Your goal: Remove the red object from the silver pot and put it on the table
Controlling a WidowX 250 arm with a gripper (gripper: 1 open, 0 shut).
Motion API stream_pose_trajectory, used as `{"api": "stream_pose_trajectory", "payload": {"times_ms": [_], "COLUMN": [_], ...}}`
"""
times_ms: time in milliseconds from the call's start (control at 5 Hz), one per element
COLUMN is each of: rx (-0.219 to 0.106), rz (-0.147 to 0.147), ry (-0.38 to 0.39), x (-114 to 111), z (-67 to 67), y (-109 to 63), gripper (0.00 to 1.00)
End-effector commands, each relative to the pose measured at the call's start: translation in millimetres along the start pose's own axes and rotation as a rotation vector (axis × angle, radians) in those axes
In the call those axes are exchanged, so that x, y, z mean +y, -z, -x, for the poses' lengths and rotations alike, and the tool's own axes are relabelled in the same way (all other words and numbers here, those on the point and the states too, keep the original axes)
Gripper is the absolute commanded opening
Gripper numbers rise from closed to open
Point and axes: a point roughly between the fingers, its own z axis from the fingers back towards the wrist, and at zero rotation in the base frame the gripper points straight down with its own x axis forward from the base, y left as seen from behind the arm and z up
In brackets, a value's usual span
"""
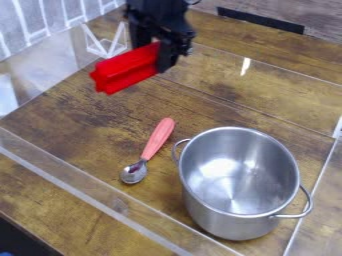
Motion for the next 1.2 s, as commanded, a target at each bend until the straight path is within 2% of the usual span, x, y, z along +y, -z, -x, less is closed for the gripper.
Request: {"api": "stream_pose_trajectory", "payload": {"times_ms": [0,200,600,1000], "rx": [-0.075,-0.07,-0.036,-0.024], "rz": [-0.027,-0.021,-0.002,0.038], "ry": [-0.082,-0.1,-0.189,-0.157], "x": [39,53,76,70], "z": [9.0,5.0,3.4,19.1], "y": [-25.1,-18.2,10.3,41.0], "gripper": [0.0,0.0,0.0,0.0]}}
